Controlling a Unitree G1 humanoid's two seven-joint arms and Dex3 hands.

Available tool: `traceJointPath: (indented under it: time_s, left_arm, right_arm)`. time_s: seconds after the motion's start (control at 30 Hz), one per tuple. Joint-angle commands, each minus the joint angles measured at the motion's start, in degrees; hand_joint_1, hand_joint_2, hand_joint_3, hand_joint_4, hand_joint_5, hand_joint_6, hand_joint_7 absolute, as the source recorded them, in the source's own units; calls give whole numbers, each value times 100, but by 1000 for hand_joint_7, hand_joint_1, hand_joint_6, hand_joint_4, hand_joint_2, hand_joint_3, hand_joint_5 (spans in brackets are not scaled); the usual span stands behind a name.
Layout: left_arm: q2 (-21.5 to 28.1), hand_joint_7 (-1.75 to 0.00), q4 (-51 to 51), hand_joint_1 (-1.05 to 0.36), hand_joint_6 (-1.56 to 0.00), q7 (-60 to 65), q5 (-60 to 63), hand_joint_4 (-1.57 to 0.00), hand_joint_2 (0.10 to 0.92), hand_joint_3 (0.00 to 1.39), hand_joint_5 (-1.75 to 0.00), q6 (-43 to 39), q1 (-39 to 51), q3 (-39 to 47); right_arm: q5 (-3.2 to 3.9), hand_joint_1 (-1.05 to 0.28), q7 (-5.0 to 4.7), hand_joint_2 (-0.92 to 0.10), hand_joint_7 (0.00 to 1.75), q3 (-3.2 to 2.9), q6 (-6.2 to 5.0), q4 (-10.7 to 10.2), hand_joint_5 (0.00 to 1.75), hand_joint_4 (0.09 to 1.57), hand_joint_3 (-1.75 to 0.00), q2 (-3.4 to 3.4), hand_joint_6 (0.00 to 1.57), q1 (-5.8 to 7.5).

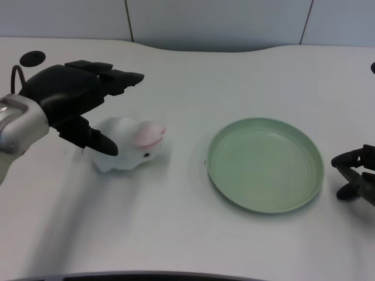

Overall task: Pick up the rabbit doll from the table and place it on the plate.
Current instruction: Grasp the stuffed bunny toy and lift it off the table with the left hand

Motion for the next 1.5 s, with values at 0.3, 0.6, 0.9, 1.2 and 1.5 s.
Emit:
traceJointPath:
  time_s: [0.3, 0.6, 0.9, 1.2, 1.5]
  left_arm:
    - [-866, 1, 2338, -1048, 1, -33, 682, 1, 921, 156, 1, 675, -1471, -1181]
    - [-1432, -12, 4065, -1048, -27, 343, 930, -38, 921, 98, -19, 947, -2159, -1784]
    - [-1618, -9, 4594, -1048, -26, 551, 926, 0, 891, 44, 0, 1152, -2195, -2044]
    - [-1718, -3, 4804, -1038, -20, 1065, 930, 1, 860, 10, 1, 1254, -2072, -2165]
    - [-1932, 1, 4986, -1013, 1, 1850, 1033, 1, 871, 9, 1, 1354, -1974, -2346]
  right_arm:
    - [71, -812, 35, -921, 938, -70, 51, -168, 1076, 874, -102, -94, 779, 164]
    - [96, -807, 73, -921, 945, -71, 132, -484, 1087, 874, -109, -92, 765, 363]
    - [70, -820, 125, -921, 942, -63, 30, -629, 1078, 880, -121, -142, 760, 521]
    - [21, -827, 106, -921, 945, -42, 4, -680, 1076, 887, -130, -165, 758, 560]
    - [26, -836, 136, -921, 952, -56, -29, -642, 1073, 886, -134, -186, 744, 567]
